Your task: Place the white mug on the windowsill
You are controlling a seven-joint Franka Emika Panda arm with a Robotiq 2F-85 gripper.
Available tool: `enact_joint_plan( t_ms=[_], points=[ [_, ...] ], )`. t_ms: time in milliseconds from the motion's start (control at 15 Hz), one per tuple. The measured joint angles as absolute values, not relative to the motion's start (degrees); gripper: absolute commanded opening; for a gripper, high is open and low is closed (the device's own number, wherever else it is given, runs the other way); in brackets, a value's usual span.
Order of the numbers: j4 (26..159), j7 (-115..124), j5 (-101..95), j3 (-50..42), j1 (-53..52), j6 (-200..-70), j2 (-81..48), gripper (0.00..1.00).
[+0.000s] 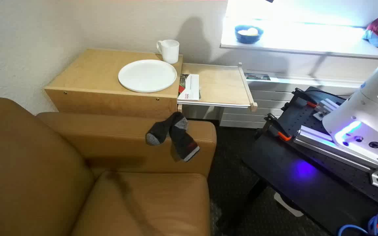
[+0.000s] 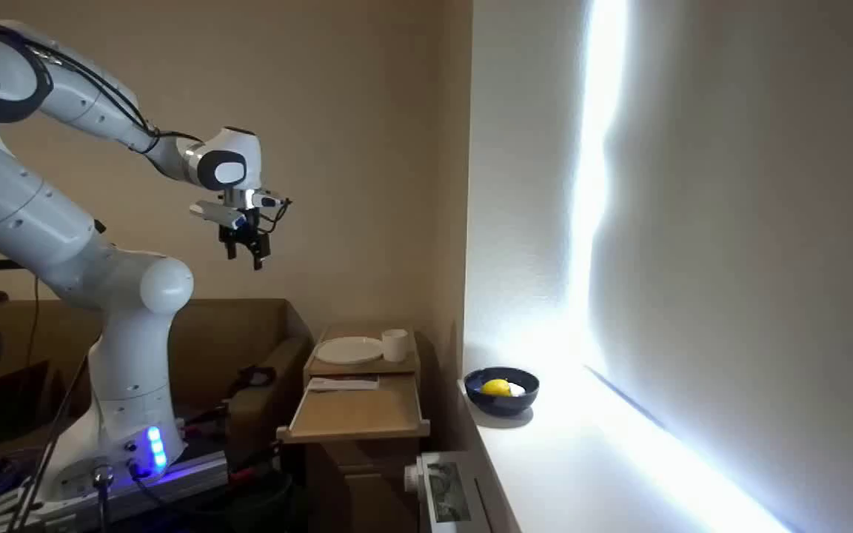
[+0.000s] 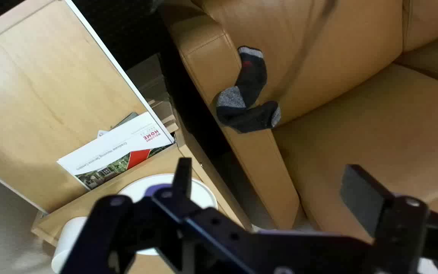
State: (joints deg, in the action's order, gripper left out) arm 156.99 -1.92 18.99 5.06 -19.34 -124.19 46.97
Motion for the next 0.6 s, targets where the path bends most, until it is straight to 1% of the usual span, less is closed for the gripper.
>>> enact_joint_plan(
  t_ms=[467,600],
  points=[
    [157.0,-1.9,19.0,5.1,-19.3,-124.2,47.0,1.0],
    [157.2,0.6,16.7,5.2,-17.2,-124.5,46.1,1.0]
  ],
)
